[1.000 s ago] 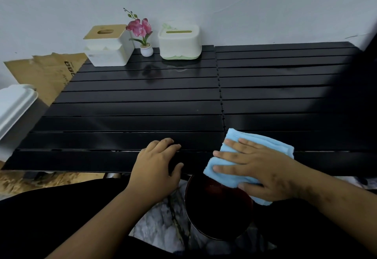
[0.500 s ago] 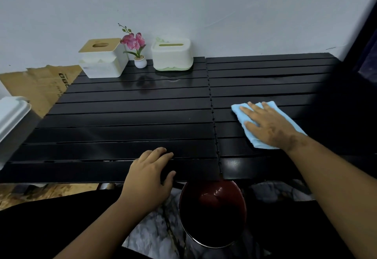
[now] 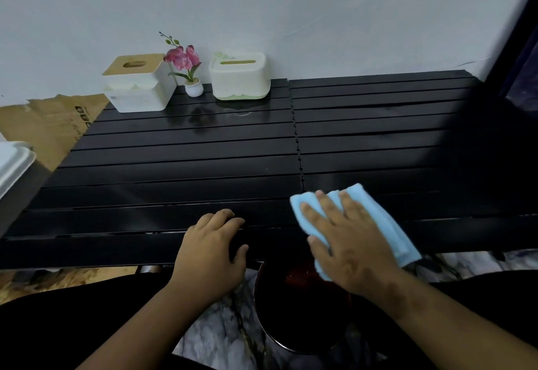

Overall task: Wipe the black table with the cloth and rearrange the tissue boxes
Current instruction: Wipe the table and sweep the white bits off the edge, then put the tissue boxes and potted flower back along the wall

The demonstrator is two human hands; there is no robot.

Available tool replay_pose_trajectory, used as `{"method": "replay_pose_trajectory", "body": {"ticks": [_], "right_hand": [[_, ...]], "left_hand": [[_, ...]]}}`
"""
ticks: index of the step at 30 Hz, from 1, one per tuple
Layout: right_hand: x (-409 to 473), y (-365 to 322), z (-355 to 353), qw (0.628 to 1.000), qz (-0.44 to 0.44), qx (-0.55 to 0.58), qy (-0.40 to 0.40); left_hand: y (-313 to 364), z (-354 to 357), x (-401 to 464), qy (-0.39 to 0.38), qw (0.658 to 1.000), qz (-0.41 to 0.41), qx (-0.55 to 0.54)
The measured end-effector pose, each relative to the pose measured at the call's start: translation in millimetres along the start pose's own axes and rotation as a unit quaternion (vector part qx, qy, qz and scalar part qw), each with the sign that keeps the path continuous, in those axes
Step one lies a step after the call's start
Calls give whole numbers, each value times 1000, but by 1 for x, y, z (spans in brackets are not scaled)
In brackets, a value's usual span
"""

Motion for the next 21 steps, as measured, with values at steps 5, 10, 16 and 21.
{"method": "replay_pose_trajectory", "body": {"ticks": [5,10,16,21], "right_hand": [[-13,-26,4,996,-92,0,-2],[-7,26,1,999,-33,19,-2],[-4,114,-23,976,211,-1,49],[-5,103,-26,968,245,-18,52]], "left_hand": [[1,-2,2,-8,1000,2,6],[3,-3,1,-7,1000,2,10],[3,-4,0,4,1000,4,3],[2,-8,2,-13,1000,6,-2]]}}
Point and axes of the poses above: each hand's wrist, its own x-axis towards the middle knuckle, its own z-axis out of the palm, y = z × x, the point moved 3 cm from there along x, towards the middle knuckle, and after that the axes turned 3 degrees about y, right-handed, at the moved point
